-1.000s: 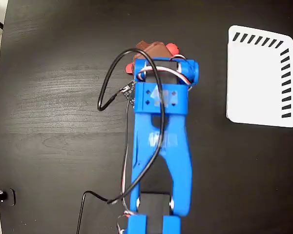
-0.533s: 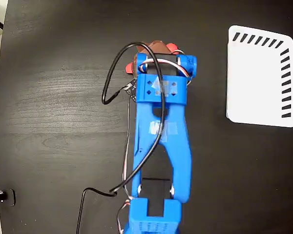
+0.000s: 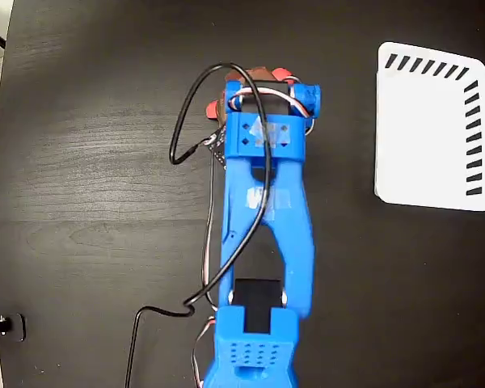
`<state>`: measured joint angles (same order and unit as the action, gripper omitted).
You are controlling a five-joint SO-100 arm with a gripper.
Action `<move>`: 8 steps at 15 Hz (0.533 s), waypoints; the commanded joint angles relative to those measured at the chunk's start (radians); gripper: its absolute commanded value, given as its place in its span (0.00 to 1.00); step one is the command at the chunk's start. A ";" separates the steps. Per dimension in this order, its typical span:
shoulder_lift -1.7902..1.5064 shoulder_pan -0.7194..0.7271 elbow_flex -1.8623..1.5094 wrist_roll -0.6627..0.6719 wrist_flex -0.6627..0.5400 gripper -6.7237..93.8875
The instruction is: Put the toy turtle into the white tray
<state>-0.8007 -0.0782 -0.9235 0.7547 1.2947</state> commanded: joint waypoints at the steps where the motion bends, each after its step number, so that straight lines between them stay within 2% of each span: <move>1: -0.026 -0.003 0.078 0.008 0.031 0.49; 3: -0.021 -0.003 0.084 0.008 0.034 0.34; 5: -0.021 -0.003 0.084 -0.002 0.029 0.11; 6: -0.021 -0.003 0.084 -0.011 0.026 0.06; 8: -0.023 -0.003 0.084 -0.034 0.014 0.06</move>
<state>-0.7885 -0.0690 -0.8897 0.7317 1.3085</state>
